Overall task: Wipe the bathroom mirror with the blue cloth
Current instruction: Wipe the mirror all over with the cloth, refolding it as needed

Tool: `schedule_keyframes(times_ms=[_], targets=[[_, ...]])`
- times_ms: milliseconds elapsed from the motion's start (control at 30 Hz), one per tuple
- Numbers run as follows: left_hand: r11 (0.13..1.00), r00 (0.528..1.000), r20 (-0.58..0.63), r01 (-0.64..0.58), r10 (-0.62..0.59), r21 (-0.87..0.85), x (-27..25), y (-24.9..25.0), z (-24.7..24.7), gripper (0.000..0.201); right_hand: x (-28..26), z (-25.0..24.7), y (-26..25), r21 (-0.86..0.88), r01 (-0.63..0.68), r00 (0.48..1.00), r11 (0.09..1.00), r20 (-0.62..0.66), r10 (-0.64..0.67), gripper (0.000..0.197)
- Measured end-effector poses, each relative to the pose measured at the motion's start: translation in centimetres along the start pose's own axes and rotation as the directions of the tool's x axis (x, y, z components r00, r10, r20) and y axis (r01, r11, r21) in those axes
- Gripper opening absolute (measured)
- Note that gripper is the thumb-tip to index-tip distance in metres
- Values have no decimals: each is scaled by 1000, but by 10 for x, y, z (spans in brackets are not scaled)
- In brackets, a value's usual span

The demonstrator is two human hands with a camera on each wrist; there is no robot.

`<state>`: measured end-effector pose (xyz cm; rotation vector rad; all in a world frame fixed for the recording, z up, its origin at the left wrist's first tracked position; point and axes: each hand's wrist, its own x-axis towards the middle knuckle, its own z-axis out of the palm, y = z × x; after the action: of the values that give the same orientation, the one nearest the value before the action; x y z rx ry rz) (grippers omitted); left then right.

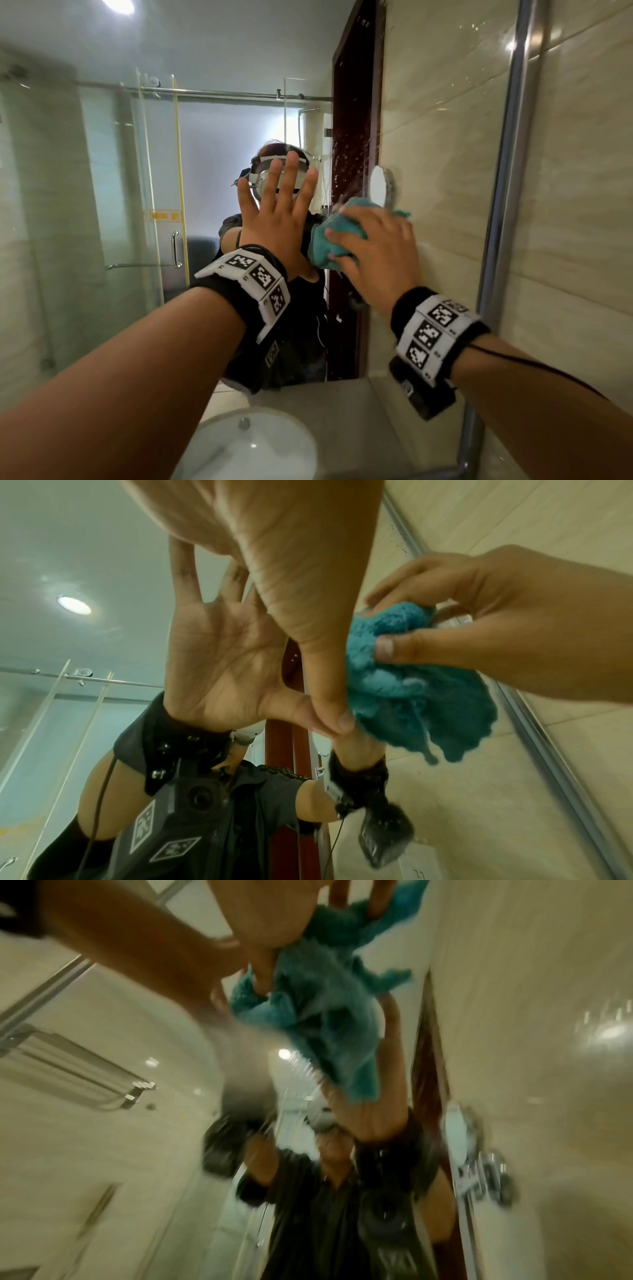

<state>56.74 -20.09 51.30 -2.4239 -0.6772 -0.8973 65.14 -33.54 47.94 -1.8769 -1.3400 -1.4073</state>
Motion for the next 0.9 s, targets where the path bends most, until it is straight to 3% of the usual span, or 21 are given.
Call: schedule_keyframes(times_ms=[67, 167, 233, 300, 400, 467, 567, 633, 700, 767, 833, 900], targets=[[1000, 1000, 1, 2, -2, 3, 1, 0, 1, 150, 25, -11, 17, -16, -95, 994, 995, -53, 94, 33], [1000, 1000, 9, 5, -5, 2, 4, -2, 3, 152, 73, -24, 35, 168, -400, 895, 901, -138, 423, 36], [1000, 1000, 2, 2, -2, 16, 3, -2, 3, 150, 65, -15, 16, 100, -346, 924, 933, -137, 358, 37], [1000, 1000, -26, 0, 0, 22, 2, 0, 5, 140, 30, 2, -11, 88, -146, 988, 985, -44, 151, 35], [1000, 992, -124, 23, -23, 3, 0, 1, 8, 119, -7, 19, -13, 141, -8, 998, 990, 67, -1, 39], [999, 997, -71, 23, -21, 23, 1, -1, 6, 133, 9, 13, -1, 175, -12, 999, 985, 38, 5, 35], [1000, 1000, -6, 3, -3, 26, 2, -2, 4, 149, 57, -5, 19, 356, -209, 962, 911, -91, 256, 38], [1000, 1000, 4, 5, -5, 11, 3, -2, 4, 151, 77, -13, 22, 340, -283, 923, 897, -159, 352, 43], [1000, 1000, 10, 8, -8, 11, 2, -2, 4, 150, 74, -9, 12, 337, -245, 952, 909, -93, 292, 50], [1000, 1000, 0, 11, -11, 29, 1, -1, 3, 148, 50, 4, -1, 345, -133, 991, 929, 28, 131, 57], [1000, 1000, -14, 7, -6, 30, 0, -1, 2, 148, 26, 14, 3, 298, -7, 998, 955, 64, -13, 62], [1000, 1000, -10, 7, -6, 12, 0, -1, 2, 149, 26, 8, 20, 221, 49, 995, 974, 71, -66, 62]])
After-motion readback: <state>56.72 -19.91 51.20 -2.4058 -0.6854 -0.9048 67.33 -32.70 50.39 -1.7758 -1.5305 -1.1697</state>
